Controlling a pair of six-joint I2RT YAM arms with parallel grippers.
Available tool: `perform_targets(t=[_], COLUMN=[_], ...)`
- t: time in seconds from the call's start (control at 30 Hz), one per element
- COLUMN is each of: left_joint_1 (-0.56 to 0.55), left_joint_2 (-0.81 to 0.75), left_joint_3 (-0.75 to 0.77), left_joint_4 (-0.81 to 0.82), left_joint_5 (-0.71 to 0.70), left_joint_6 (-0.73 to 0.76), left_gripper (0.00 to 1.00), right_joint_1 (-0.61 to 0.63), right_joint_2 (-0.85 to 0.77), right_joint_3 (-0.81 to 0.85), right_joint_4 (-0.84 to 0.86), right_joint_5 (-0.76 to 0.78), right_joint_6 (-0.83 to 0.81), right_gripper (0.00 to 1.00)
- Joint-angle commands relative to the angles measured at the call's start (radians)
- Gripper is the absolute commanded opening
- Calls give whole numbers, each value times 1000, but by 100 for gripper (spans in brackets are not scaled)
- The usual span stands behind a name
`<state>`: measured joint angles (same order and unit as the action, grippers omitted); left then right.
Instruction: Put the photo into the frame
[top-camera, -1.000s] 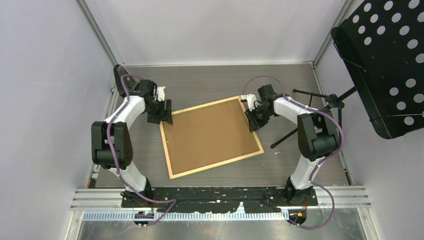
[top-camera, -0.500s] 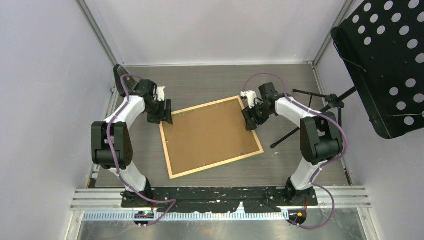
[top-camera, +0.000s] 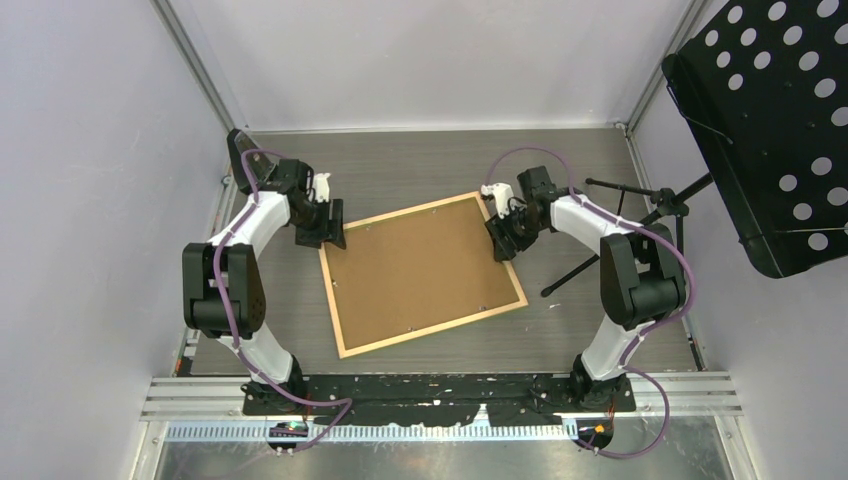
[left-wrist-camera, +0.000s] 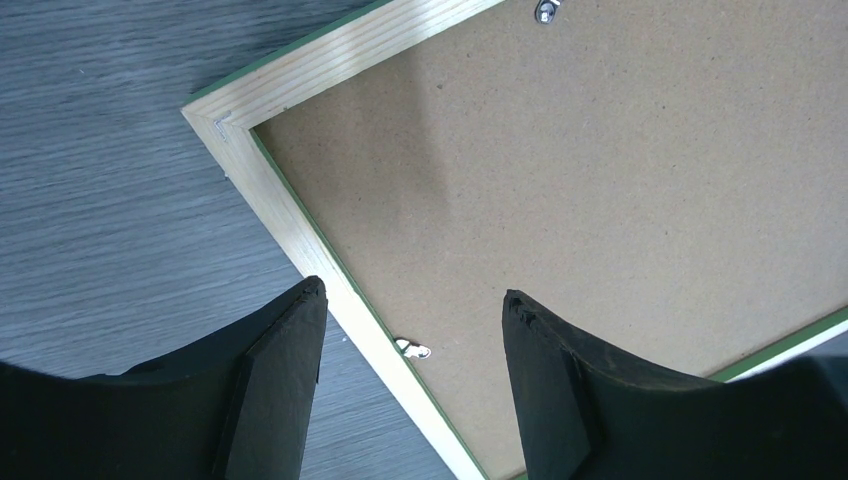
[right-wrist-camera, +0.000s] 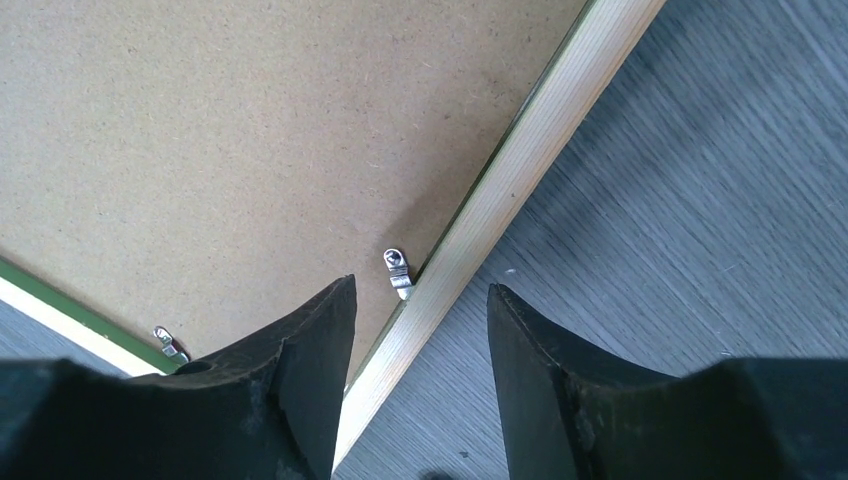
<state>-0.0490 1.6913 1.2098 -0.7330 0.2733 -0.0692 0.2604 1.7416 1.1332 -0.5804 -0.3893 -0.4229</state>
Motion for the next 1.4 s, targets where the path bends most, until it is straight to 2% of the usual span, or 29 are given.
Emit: perform_targets(t=[0.0,0.67,0.93,1.37], left_joint_1=[12,16,17,18], left_joint_2=[-14,-13,-12,-10], left_joint_3=[27,27,27,26], left_joint_4=[-4,-4,-5,-5], left_joint_5=[22,36,39,47], left_joint_6=[11,12,11,11], left_gripper=[65,66,66,66], right_joint_1=[6,5,5,5], right_joint_2=[6,53,49,24], right_joint_3=[-4,-6,-4,-13], right_joint_4=[7,11,14,56], right_joint_5=[5,17,27,44], right_joint_6=[-24,-37,-41,-21], right_gripper=[56,48,40,36])
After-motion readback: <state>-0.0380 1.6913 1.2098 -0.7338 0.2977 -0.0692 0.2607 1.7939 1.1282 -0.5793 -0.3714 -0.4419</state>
